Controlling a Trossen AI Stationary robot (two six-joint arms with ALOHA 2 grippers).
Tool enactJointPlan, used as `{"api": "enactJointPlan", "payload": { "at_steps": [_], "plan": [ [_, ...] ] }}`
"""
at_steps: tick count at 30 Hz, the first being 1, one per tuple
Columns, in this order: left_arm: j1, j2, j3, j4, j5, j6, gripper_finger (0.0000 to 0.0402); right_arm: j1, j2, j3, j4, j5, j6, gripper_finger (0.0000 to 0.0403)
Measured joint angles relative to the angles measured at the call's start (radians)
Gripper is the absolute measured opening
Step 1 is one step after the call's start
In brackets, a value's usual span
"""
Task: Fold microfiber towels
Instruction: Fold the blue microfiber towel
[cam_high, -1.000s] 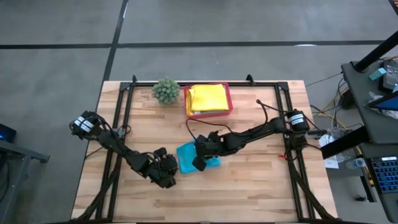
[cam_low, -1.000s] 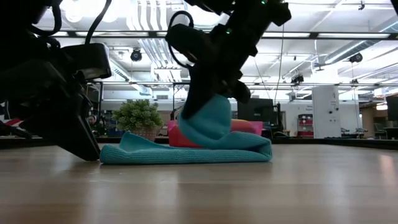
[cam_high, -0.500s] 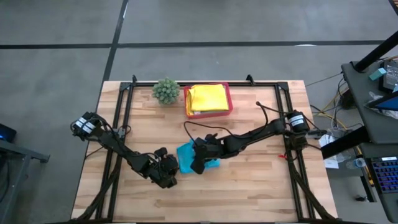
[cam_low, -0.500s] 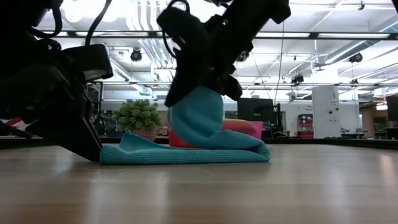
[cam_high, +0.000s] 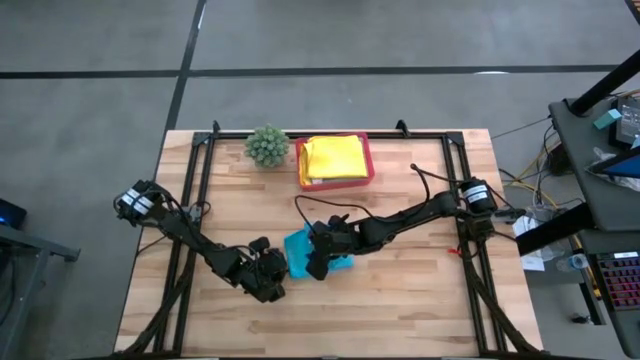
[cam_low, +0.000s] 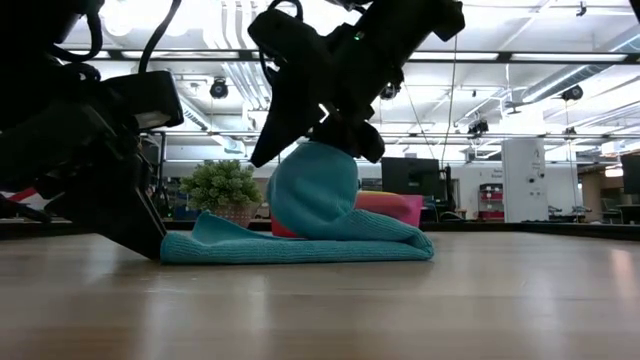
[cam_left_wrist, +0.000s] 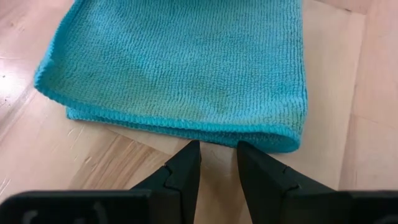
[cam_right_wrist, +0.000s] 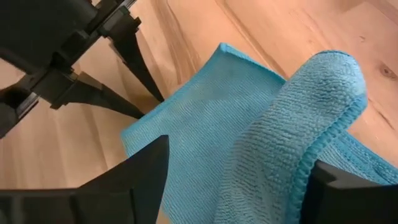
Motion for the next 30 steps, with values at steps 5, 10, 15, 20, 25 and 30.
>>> {"api": "enactJointPlan", "payload": {
  "at_steps": [5,10,15,20,25,30],
  "plan": [
    [0.000,-0.002,0.000,0.001,0.000,0.000,0.0093,0.011,0.000,-0.001,0.019,-0.102,-0.145,0.0245],
    [0.001,-0.038,0.008,-0.009,0.026,0.032,0.0093,0.017,0.000,-0.003,0.054,0.031,-0.399,0.0241],
    [0.000,-0.114,0.028,0.000,0.060,0.104,0.0093,0.014,0.000,0.000,0.068,0.027,-0.363,0.0230],
    [0.000,-0.191,0.025,-0.004,0.020,0.168,0.0093,0.015,0.000,-0.016,0.076,0.027,-0.393,0.0227],
    [0.007,-0.235,0.023,0.004,-0.165,0.282,0.0093,0.030,0.000,-0.038,0.139,0.020,-0.432,0.0226],
    [0.055,-0.222,0.017,0.003,-0.269,0.314,0.0093,0.027,-0.002,-0.044,0.114,0.028,-0.455,0.0226]
  ]
}}
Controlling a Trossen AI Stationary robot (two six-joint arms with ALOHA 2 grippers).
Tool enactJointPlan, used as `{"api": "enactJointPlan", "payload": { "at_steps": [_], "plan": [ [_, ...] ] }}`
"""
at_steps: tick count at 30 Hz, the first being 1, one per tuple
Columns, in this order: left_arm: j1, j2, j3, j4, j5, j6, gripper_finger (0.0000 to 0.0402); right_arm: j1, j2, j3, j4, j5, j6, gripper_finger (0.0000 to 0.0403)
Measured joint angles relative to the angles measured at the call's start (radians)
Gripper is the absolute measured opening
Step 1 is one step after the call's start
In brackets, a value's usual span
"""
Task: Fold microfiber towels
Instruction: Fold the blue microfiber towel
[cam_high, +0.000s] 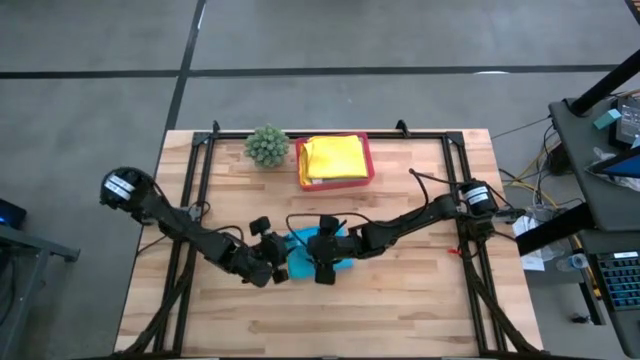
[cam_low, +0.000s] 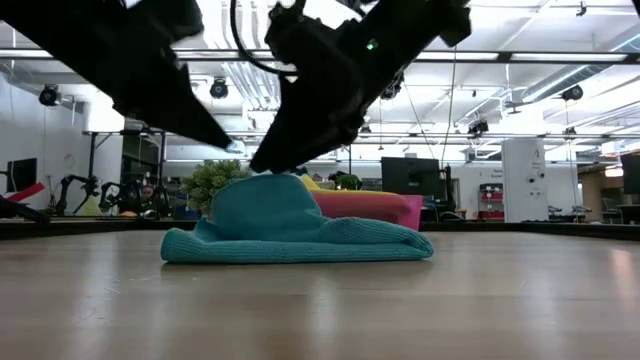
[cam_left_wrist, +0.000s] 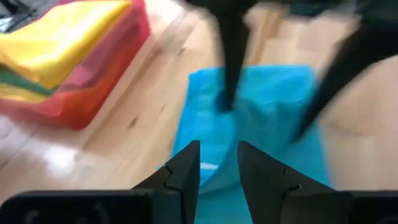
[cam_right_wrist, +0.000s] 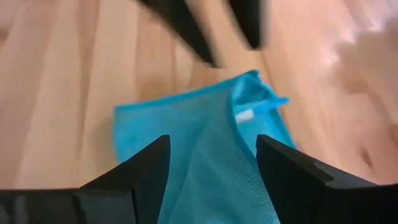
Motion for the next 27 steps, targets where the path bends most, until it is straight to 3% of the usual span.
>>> {"api": "enactJointPlan", "payload": {
  "at_steps": [6,9,13,17,27],
  "plan": [
    [0.060,0.064,-0.004,0.059,0.026,0.031,0.0093,0.030,-0.025,0.000,-0.024,-0.003,-0.051,0.0226],
    [0.075,0.101,-0.001,0.132,0.173,0.108,0.0093,0.038,-0.058,-0.010,-0.107,0.000,-0.066,0.0226],
    [0.075,0.123,-0.002,0.110,0.362,0.127,0.0093,0.041,-0.123,-0.053,-0.200,0.001,-0.051,0.0226],
    [0.061,0.108,-0.002,0.058,0.462,0.126,0.0093,0.043,-0.194,-0.133,-0.206,0.001,-0.022,0.0226],
    [0.058,0.067,0.015,-0.012,0.694,0.044,0.0093,0.083,-0.306,-0.475,0.164,-0.001,0.078,0.0226]
  ]
}}
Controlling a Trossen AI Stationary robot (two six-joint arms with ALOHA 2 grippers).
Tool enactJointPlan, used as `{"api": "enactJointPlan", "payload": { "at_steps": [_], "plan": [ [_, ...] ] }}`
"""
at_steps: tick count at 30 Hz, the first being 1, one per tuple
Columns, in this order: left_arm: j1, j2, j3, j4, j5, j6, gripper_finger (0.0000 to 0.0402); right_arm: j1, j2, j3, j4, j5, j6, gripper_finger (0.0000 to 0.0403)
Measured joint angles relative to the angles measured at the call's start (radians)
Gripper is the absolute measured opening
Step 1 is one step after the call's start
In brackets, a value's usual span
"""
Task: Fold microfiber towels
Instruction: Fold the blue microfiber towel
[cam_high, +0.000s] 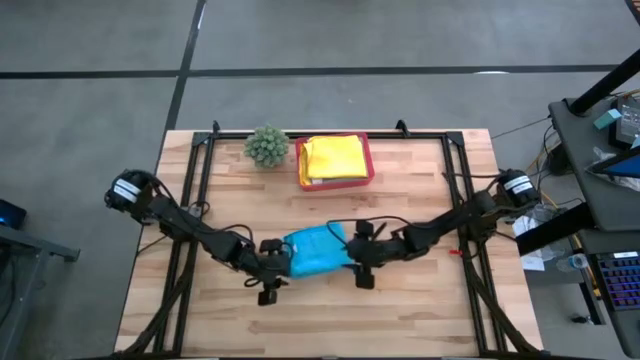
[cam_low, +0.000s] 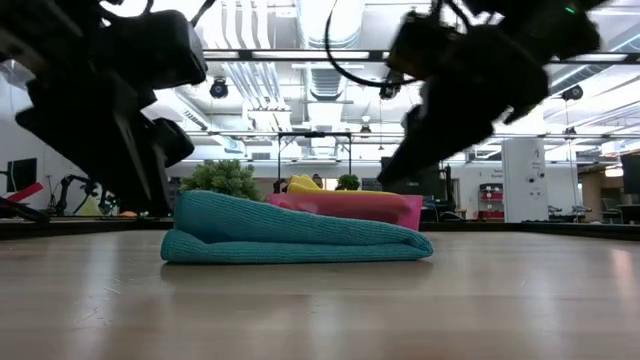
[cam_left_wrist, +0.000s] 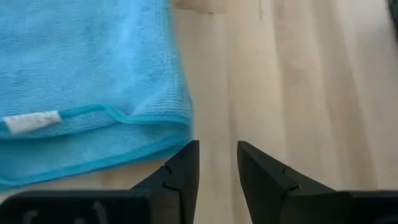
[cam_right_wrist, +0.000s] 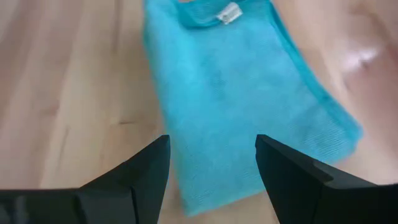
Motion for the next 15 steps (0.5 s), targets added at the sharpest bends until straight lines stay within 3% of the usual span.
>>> {"api": "enactJointPlan", "payload": {
  "at_steps": [5,9,11,15],
  "plan": [
    [-0.003,-0.023,0.034,0.018,-0.009,-0.022,0.0093,0.042,0.006,-0.133,0.272,-0.001,-0.052,0.0226],
    [0.002,-0.027,0.048,0.054,-0.205,-0.012,0.0093,0.049,0.043,-0.192,0.423,-0.003,-0.095,0.0212],
    [0.008,-0.016,0.040,0.080,-0.273,-0.001,0.0093,0.046,0.061,-0.206,0.465,0.000,-0.108,0.0187],
    [0.010,0.022,0.040,0.086,-0.270,-0.007,0.0093,0.047,0.082,-0.219,0.472,0.000,-0.124,0.0104]
  ]
}}
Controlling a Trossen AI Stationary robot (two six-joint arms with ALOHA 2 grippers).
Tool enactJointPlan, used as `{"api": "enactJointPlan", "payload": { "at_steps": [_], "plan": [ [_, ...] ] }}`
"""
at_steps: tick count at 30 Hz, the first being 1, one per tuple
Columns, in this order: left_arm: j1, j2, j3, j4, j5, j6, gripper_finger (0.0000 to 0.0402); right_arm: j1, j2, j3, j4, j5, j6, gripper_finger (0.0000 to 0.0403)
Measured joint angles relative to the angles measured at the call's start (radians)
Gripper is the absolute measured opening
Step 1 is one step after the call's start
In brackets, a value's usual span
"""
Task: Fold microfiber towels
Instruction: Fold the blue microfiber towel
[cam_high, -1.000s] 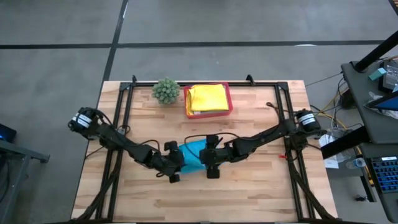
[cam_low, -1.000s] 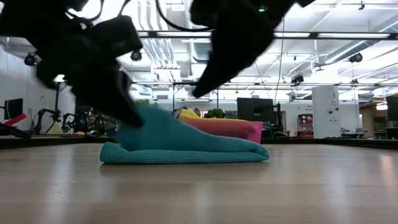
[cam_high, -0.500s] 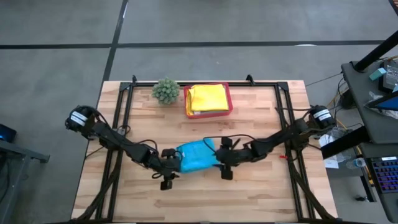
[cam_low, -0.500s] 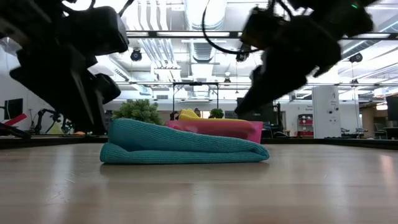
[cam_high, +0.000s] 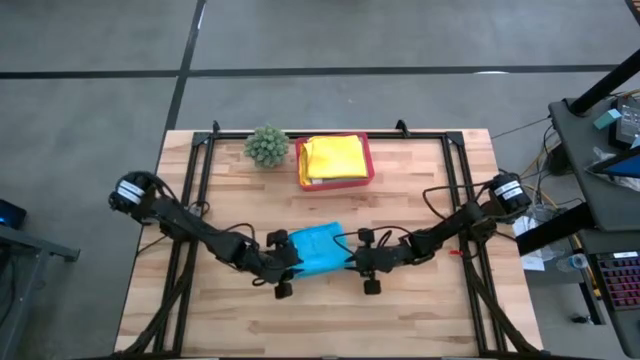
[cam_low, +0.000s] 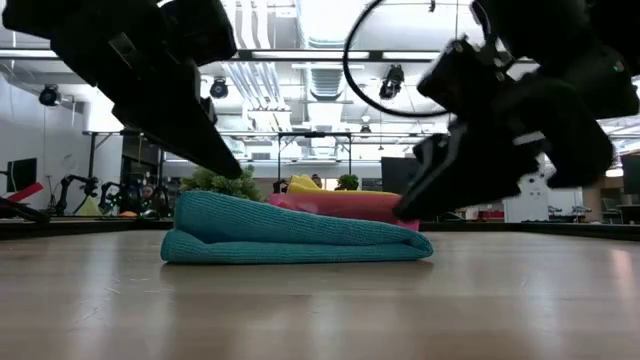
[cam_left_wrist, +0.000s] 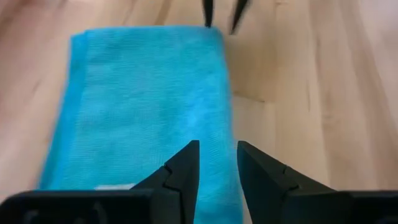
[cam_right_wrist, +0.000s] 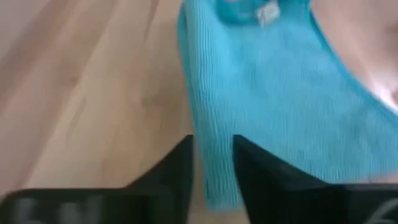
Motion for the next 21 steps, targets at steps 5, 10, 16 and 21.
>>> {"api": "enactJointPlan", "payload": {
  "at_steps": [5,10,16,21],
  "plan": [
    [-0.004,0.066,-0.001,0.025,0.059,-0.058,0.0093,0.000,0.006,-0.011,-0.004,0.001,0.002,0.0018],
    [-0.012,0.130,-0.001,0.024,0.179,-0.096,0.0093,0.000,0.006,-0.015,-0.046,-0.002,0.033,0.0009],
    [-0.012,0.153,0.002,0.021,0.249,-0.131,0.0093,0.006,0.006,-0.018,-0.069,-0.074,0.139,0.0009],
    [-0.015,0.111,0.002,-0.054,0.285,-0.143,0.0093,0.033,0.006,-0.016,-0.071,-0.080,0.163,0.0008]
  ]
}}
